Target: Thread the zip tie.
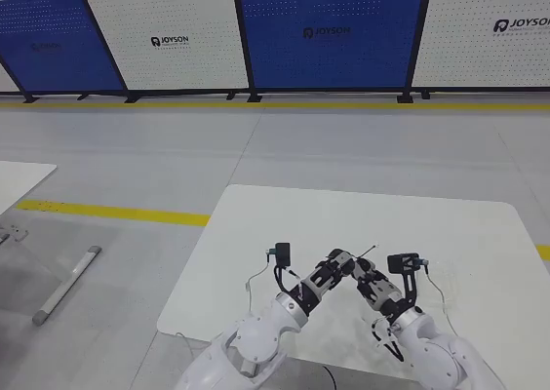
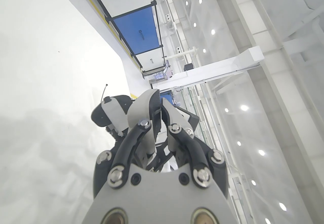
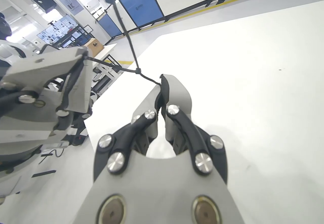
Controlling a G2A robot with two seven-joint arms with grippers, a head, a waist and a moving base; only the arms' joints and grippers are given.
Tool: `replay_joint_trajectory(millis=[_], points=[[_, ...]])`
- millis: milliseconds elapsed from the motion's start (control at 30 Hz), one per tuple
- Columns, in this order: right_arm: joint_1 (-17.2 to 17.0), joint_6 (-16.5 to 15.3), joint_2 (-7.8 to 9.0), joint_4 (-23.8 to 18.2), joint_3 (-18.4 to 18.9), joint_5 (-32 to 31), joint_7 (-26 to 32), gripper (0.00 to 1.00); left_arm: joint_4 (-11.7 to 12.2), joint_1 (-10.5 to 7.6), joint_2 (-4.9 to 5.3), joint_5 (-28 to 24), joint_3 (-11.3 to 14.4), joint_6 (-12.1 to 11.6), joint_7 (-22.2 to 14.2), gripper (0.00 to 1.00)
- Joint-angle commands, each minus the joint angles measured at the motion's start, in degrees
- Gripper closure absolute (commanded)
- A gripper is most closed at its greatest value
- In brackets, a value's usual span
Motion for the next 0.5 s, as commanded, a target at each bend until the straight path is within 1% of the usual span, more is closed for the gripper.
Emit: replay_joint_trajectory(millis=[0, 300, 467], points=[[0.18, -0.11, -0.01, 0.34, -0.16, -0.06, 0.35, 1.00, -0.47, 0.26, 0.04, 0.17, -0.04, -0.16, -0.06, 1.00], [1.65, -0.08, -0.20, 2.41, -1.27, -0.32, 1.48, 1.00, -3.10, 1.95, 0.30, 0.93, -0.31, -1.13, -0.34, 1.00], [2.36, 0.34, -0.29, 3.42, -1.60, -0.69, 1.59, 1.00, -3.93, 2.58, 0.41, 0.99, -0.58, -1.62, -0.35, 1.00]])
